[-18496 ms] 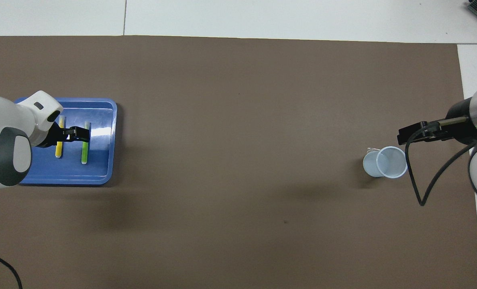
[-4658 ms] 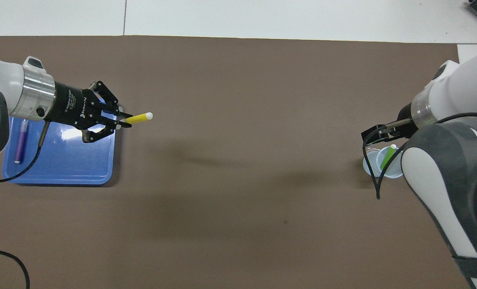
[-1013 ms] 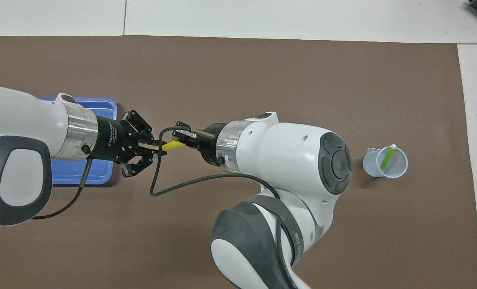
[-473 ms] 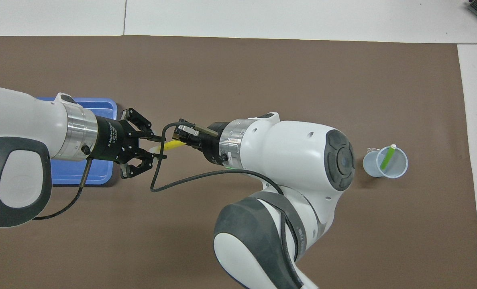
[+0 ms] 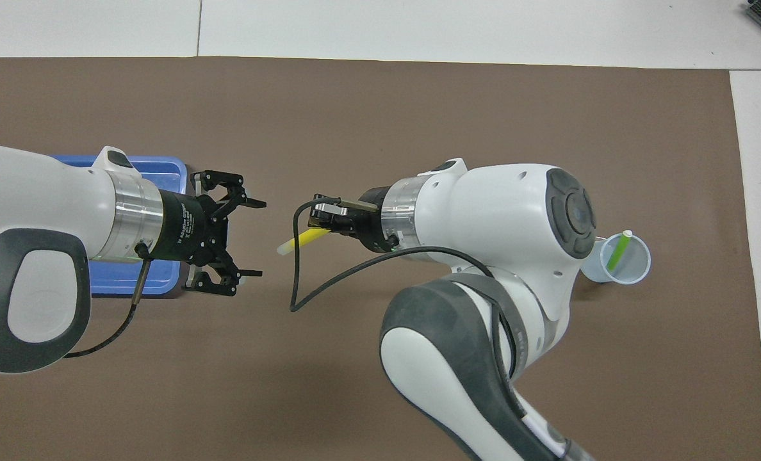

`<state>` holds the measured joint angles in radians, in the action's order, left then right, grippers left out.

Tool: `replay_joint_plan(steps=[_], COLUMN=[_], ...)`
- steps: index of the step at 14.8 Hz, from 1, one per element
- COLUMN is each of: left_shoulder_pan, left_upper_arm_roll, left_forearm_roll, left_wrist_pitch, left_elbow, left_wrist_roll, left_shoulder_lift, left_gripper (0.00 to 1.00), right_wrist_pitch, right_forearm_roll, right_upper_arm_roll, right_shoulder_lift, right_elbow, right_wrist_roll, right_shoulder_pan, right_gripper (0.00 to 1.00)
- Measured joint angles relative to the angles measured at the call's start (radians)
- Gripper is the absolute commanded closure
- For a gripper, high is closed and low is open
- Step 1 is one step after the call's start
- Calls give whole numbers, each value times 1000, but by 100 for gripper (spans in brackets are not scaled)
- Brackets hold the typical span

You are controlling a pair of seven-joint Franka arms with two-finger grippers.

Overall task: Transfer and insert pens with both arms
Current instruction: 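Carry the yellow pen to the cup with the right gripper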

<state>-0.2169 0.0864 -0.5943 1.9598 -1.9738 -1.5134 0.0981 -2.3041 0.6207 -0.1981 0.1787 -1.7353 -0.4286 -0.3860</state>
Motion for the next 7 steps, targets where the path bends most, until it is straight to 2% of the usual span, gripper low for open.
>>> replay_joint_plan(steps=[4, 7], left_shoulder_pan=[25, 92], left_upper_arm_roll=[-13, -20], left_forearm_roll=[13, 104], left_wrist_pitch=[-28, -94], left_elbow=[-68, -78], left_wrist_roll=[366, 638], left_shoulder_lift=[38, 50], left_gripper=[0, 0], right_wrist_pitch=[245, 427], right_forearm_roll=[-149, -289], right_upper_arm_roll=[3, 6], right_shoulder_lift=[-32, -81], right_elbow=[8, 10], right_wrist_roll=[188, 382], right_shoulder_pan=[122, 212], right_gripper=[100, 100])
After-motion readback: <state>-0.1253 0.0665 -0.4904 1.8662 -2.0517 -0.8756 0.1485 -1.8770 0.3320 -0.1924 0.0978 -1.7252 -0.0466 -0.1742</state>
